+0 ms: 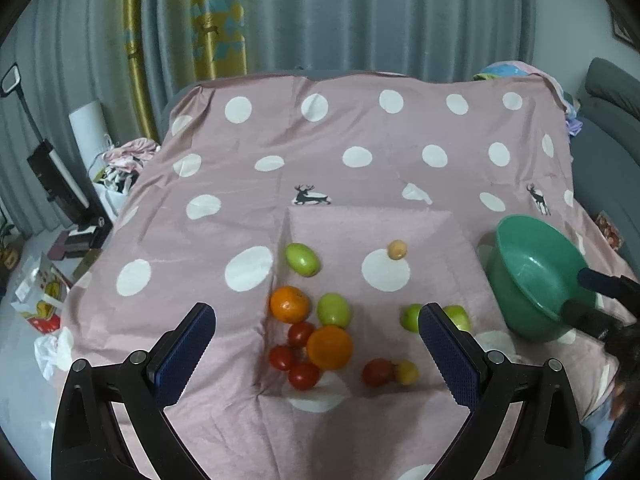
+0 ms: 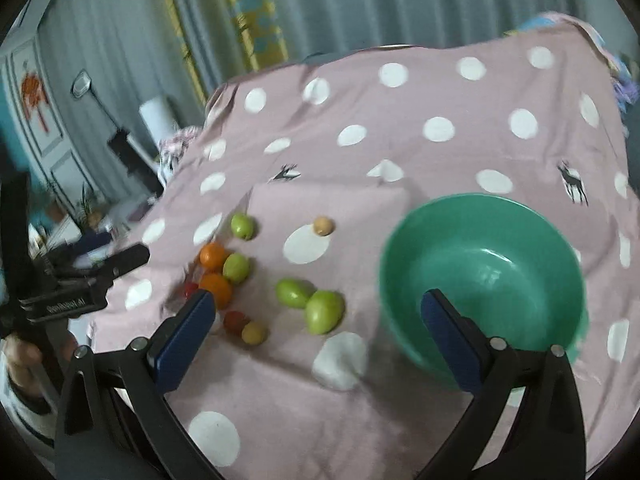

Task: Organize fruits
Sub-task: 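Move both tools toward the fruit cluster beside the green bowl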

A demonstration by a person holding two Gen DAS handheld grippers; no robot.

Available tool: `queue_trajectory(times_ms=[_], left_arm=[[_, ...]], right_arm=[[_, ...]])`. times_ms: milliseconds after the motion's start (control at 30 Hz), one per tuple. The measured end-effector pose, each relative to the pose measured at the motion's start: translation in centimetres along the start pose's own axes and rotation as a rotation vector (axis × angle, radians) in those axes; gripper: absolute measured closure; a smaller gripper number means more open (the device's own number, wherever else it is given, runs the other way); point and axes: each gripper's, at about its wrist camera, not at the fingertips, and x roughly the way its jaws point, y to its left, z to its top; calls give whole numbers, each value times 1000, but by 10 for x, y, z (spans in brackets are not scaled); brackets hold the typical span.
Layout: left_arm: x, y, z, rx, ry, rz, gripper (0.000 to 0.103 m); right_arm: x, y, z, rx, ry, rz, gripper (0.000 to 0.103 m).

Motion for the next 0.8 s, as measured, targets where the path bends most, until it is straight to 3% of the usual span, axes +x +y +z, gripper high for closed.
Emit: queue_trajectory(times_ms=[267,600,667,800], left_arm=[[6,7,-1,-8,21,-33,2],[35,38,-12,-124,136,-159,2],[38,39,-14,-116,155,-186,2],[43,36,-22,-58,169,-172,2]], right_arm=[[10,18,-10,-38,41,-3,0],[23,22,-20,-74,103,-8,0],[25,19,-21,-63,115,4,0],[31,14,-26,-57,135,25,1]])
